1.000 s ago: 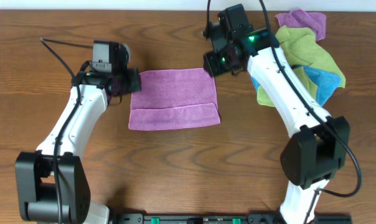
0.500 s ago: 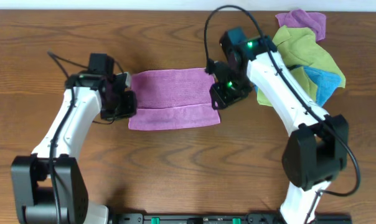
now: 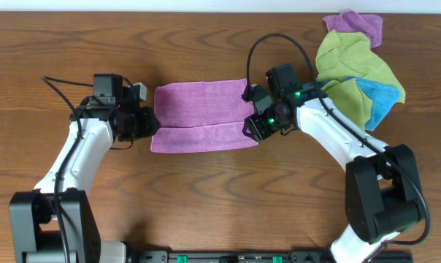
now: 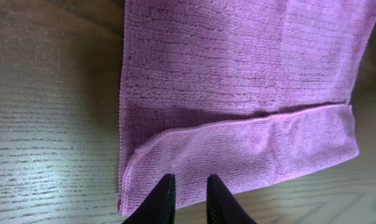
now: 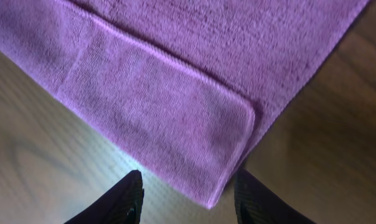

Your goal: Fold the cloth

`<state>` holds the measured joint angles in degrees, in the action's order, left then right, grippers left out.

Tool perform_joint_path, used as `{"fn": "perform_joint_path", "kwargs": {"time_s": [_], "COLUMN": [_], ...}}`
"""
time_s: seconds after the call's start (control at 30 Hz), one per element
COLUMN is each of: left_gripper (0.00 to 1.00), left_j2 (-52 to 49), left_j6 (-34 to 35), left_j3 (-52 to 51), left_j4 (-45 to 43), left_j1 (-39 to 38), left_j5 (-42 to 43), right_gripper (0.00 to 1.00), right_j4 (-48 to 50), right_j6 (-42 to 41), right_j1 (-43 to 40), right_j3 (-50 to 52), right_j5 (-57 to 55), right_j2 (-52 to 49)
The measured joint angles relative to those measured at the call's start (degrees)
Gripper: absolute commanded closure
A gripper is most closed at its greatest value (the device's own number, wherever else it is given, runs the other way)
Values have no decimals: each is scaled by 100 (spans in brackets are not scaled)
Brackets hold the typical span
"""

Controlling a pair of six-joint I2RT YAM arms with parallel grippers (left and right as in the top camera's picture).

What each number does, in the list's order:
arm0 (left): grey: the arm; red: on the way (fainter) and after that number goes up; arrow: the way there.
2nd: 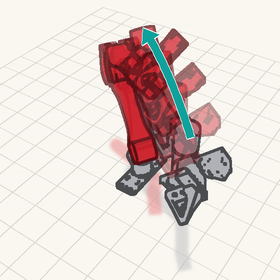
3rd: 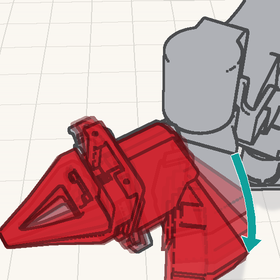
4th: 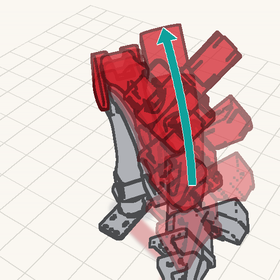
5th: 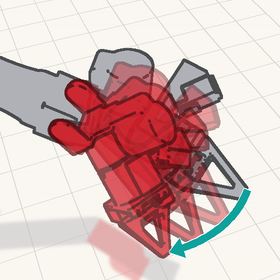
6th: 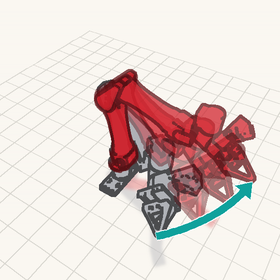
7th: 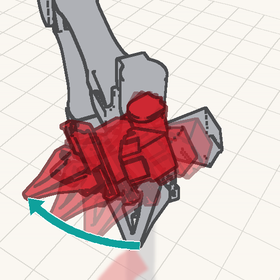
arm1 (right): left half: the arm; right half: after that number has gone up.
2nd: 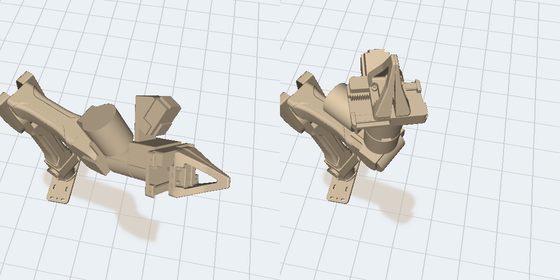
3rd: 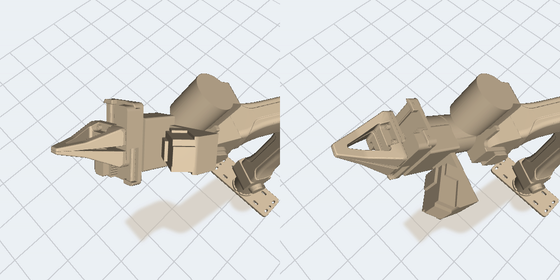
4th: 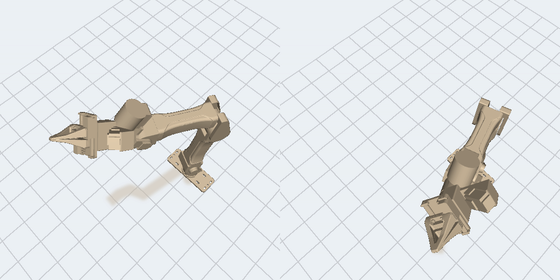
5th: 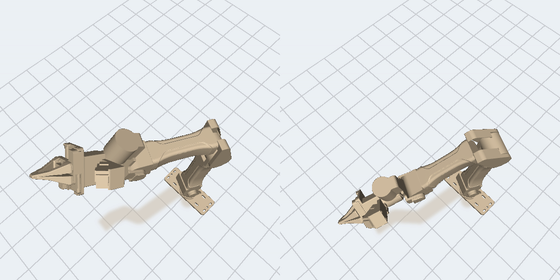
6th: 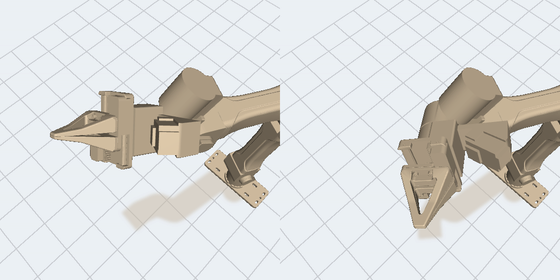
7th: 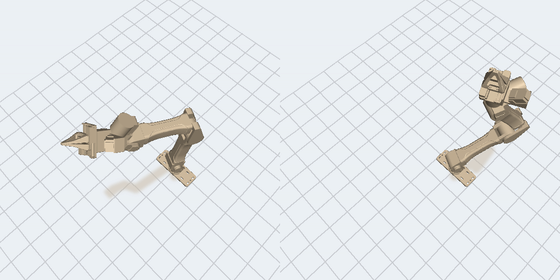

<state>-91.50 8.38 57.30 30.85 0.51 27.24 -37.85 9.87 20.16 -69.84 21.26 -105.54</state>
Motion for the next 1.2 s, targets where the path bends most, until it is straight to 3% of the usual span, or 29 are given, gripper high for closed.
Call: {"fn": "perform_joint_path", "kwargs": {"time_s": [0.33, 1.2], "left_gripper": [82, 80], "left_j2": [-654, -660], "left_j6": [61, 13], "left_j3": [-7, -9], "left_j4": [-20, -260], "left_j1": [2, 2], "left_j5": [-59, -264], "right_gripper": [53, 55], "right_j4": [498, 671], "right_j6": [-17, -26], "right_j1": [-26, -133], "right_j3": [70, 92], "right_j5": [22, 422], "right_j2": [-282, -769]}}
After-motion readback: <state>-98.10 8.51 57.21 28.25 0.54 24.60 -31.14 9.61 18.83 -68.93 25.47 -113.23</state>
